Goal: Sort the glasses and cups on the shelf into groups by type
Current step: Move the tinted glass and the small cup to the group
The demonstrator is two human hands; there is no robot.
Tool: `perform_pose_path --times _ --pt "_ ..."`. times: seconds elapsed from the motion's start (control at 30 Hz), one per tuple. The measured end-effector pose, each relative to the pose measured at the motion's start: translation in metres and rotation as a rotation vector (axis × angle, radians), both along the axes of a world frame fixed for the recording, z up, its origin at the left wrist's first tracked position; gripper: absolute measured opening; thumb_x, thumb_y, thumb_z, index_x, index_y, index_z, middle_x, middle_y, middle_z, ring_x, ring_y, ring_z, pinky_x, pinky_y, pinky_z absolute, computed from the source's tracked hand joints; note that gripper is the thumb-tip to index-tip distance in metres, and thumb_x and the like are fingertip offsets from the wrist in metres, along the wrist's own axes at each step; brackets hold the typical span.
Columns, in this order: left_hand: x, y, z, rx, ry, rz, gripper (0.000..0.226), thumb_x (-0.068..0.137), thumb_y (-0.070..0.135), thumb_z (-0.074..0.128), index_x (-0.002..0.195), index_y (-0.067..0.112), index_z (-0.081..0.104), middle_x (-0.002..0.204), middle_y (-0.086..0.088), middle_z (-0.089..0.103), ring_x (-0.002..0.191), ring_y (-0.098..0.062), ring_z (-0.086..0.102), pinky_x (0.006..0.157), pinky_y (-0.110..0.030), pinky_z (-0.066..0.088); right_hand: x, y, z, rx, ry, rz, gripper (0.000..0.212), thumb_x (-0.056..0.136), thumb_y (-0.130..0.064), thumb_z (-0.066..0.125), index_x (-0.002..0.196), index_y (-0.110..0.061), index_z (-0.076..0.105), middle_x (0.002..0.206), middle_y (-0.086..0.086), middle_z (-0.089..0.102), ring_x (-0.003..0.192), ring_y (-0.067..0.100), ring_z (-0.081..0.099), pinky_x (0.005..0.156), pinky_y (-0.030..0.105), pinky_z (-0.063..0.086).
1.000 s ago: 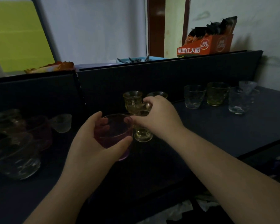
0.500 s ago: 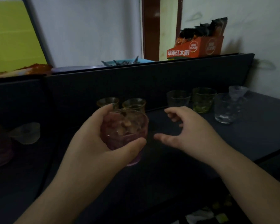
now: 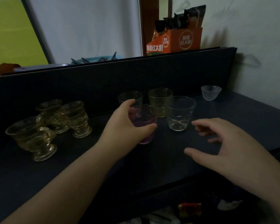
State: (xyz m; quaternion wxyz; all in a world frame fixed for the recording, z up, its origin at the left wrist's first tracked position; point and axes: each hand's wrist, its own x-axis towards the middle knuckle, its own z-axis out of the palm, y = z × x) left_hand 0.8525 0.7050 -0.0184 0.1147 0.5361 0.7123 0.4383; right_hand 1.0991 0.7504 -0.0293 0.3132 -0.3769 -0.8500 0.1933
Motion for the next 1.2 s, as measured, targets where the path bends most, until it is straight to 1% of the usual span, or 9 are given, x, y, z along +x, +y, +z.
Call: perform_pose_path --times 0.13,0.3,0.5,0.57,0.63,0.77,0.87,1.07,1.2 --pt "0.017 0.021 -0.005 0.003 -0.007 0.051 0.097 0.065 0.045 0.083 0.147 0.034 0.031 0.132 0.01 0.05 0.112 -0.006 0.052 0.093 -0.032 0.05 0.025 0.015 -0.002 -0.024 0.014 0.021 0.07 0.057 -0.076 0.059 0.121 -0.05 0.052 0.108 -0.03 0.056 0.107 -0.013 0.052 0.081 0.016 0.046" --pt "0.028 0.035 -0.007 -0.03 0.012 0.112 0.102 0.067 0.047 0.082 0.15 0.036 0.023 0.14 0.008 0.044 0.114 -0.005 0.048 0.093 -0.029 0.046 0.037 0.03 -0.004 -0.03 0.023 0.043 0.063 0.064 -0.061 0.071 0.124 -0.044 0.057 0.108 -0.03 0.055 0.106 -0.012 0.052 0.08 0.014 0.046" --pt "0.031 0.019 -0.011 -0.066 0.132 0.205 0.109 0.065 0.056 0.079 0.151 0.035 0.015 0.145 0.006 0.035 0.122 -0.006 0.041 0.101 -0.026 0.036 0.029 0.038 0.002 -0.001 -0.015 0.113 0.067 0.067 -0.065 0.066 0.129 -0.042 0.055 0.109 -0.029 0.053 0.106 -0.012 0.05 0.083 0.013 0.043" --pt "0.029 0.007 -0.011 -0.065 0.193 0.235 0.111 0.063 0.061 0.076 0.151 0.035 0.014 0.147 0.006 0.034 0.127 -0.007 0.039 0.105 -0.03 0.037 0.022 0.038 0.004 0.015 -0.025 0.144 0.068 0.067 -0.066 0.065 0.13 -0.043 0.054 0.111 -0.029 0.053 0.106 -0.011 0.051 0.084 0.014 0.044" --pt "0.026 -0.01 -0.01 -0.077 0.275 0.284 0.11 0.064 0.066 0.072 0.151 0.034 0.013 0.149 0.007 0.031 0.132 -0.01 0.037 0.107 -0.034 0.039 0.012 0.035 0.006 0.014 -0.032 0.183 0.068 0.068 -0.068 0.063 0.131 -0.045 0.052 0.113 -0.03 0.052 0.105 -0.011 0.052 0.083 0.014 0.045" --pt "0.015 -0.055 -0.007 -0.118 0.435 0.409 0.102 0.072 0.065 0.067 0.152 0.031 0.013 0.153 0.011 0.025 0.138 -0.009 0.028 0.11 -0.03 0.03 -0.016 0.023 0.01 0.026 -0.045 0.282 0.065 0.068 -0.069 0.062 0.129 -0.049 0.051 0.112 -0.035 0.048 0.105 -0.017 0.046 0.077 0.006 0.041" --pt "0.001 -0.094 -0.008 -0.137 0.508 0.481 0.096 0.076 0.065 0.062 0.153 0.033 0.015 0.154 0.014 0.024 0.14 -0.009 0.023 0.107 -0.026 0.025 -0.042 0.01 0.01 0.042 -0.057 0.357 0.066 0.068 -0.072 0.06 0.129 -0.049 0.051 0.113 -0.034 0.05 0.106 -0.017 0.046 0.081 0.01 0.042" --pt "-0.037 -0.182 -0.016 -0.15 0.509 0.599 0.082 0.077 0.062 0.06 0.148 0.032 0.031 0.146 0.015 0.036 0.133 -0.009 0.032 0.104 -0.028 0.033 -0.111 -0.034 0.012 0.064 -0.078 0.509 0.064 0.072 -0.068 0.061 0.132 -0.047 0.05 0.114 -0.036 0.048 0.11 -0.021 0.041 0.082 0.006 0.038" --pt "-0.075 -0.242 -0.022 -0.174 0.496 0.689 0.08 0.078 0.06 0.061 0.148 0.033 0.033 0.146 0.016 0.037 0.134 -0.01 0.032 0.105 -0.031 0.034 -0.163 -0.071 0.008 0.057 -0.089 0.566 0.064 0.074 -0.066 0.062 0.134 -0.044 0.051 0.114 -0.033 0.048 0.109 -0.019 0.043 0.083 0.008 0.039"
